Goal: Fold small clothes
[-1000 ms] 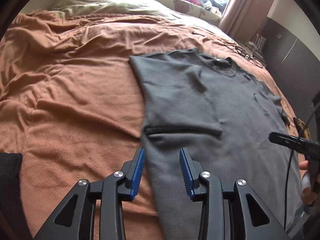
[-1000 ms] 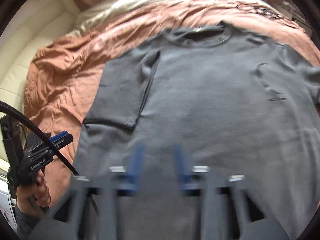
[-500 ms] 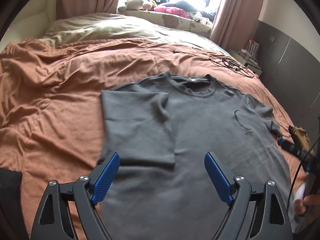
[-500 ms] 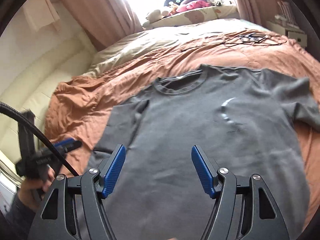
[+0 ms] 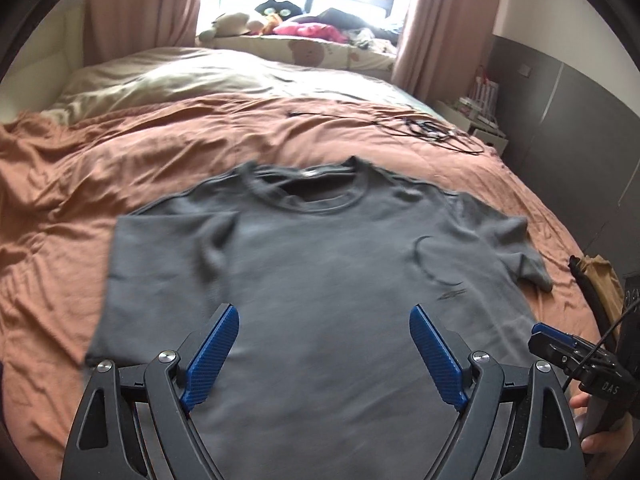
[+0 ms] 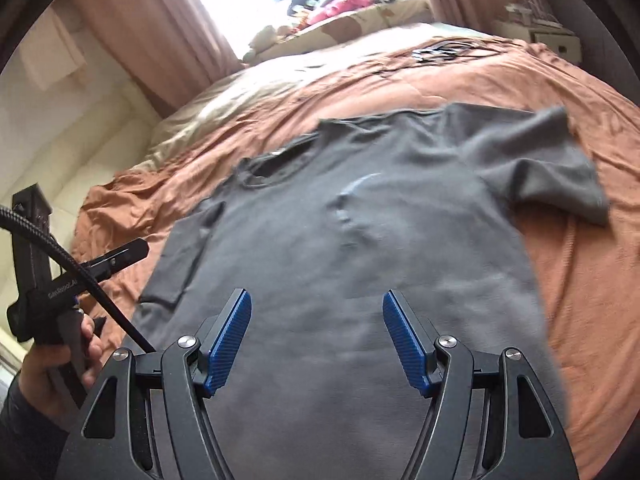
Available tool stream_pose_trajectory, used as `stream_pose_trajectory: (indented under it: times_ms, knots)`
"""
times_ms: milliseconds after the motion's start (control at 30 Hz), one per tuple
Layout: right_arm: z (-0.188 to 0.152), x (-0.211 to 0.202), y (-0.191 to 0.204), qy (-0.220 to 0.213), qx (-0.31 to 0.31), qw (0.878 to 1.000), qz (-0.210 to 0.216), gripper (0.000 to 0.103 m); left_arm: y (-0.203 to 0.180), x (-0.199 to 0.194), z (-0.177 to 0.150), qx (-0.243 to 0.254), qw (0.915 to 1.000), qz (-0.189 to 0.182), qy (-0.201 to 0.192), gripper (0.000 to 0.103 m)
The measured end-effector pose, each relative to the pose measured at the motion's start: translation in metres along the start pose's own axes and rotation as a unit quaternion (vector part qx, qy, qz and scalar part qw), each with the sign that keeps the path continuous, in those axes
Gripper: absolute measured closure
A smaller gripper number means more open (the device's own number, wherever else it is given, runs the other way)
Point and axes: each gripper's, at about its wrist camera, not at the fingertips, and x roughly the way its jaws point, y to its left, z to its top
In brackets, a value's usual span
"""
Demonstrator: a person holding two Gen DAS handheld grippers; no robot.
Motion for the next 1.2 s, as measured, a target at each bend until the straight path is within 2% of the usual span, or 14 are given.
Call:
stream_pose_trajectory:
  times_ms: [67,133,200,300,567,667,767,800,833,900,1000,1200]
  knots:
    - [0.004,-0.007,-0.016,-0.011,0.014,1.0,-0.019,0.036,-0.018,0.01,0.004,-0.002,0.9999,-0.011,-0.003,0.015]
    - [0.006,-0.01,-0.032,-0.001,0.031,0.999,-0.023,0.036,-0.035,0.02,0.007,-0.001,0.9998,-0.021,0.003,0.015]
    - [0.01,-0.019,-0.042,-0.011,0.045,0.999,-0.024,0.036,-0.055,0.033,0.012,0.003,0.9992,-0.036,0.017,0.015]
    - [0.015,-0.033,-0.064,-0.024,0.081,0.996,-0.006,0.036,-0.082,0.047,0.015,0.012,0.9988,-0.038,0.028,0.015]
    - [0.01,-0.045,-0.115,-0.034,0.163,0.986,0.002,0.036,-0.151,0.083,0.017,0.061,0.9937,-0.074,0.059,0.016]
    - [0.009,-0.04,-0.136,-0.033,0.213,0.976,0.025,0.036,-0.172,0.098,0.016,0.071,0.991,-0.087,0.073,0.026]
    - [0.007,-0.031,-0.15,-0.03,0.241,0.97,0.029,0.036,-0.189,0.112,0.016,0.076,0.9883,-0.099,0.087,0.041]
    - [0.006,-0.027,-0.155,-0.028,0.252,0.967,0.033,0.039,-0.194,0.118,0.015,0.077,0.9872,-0.104,0.093,0.045]
    - [0.005,-0.021,-0.161,-0.024,0.268,0.962,0.042,0.046,-0.198,0.121,0.015,0.078,0.9868,-0.106,0.095,0.046]
    - [0.005,-0.01,-0.171,-0.018,0.294,0.954,0.053,0.049,-0.205,0.129,0.015,0.084,0.9858,-0.106,0.099,0.056]
    - [0.004,-0.002,-0.181,-0.019,0.316,0.947,0.057,0.049,-0.212,0.142,0.016,0.086,0.9843,-0.111,0.107,0.063]
    - [0.011,0.006,-0.193,-0.035,0.339,0.938,0.06,0.053,-0.22,0.162,0.019,0.09,0.9821,-0.118,0.116,0.069]
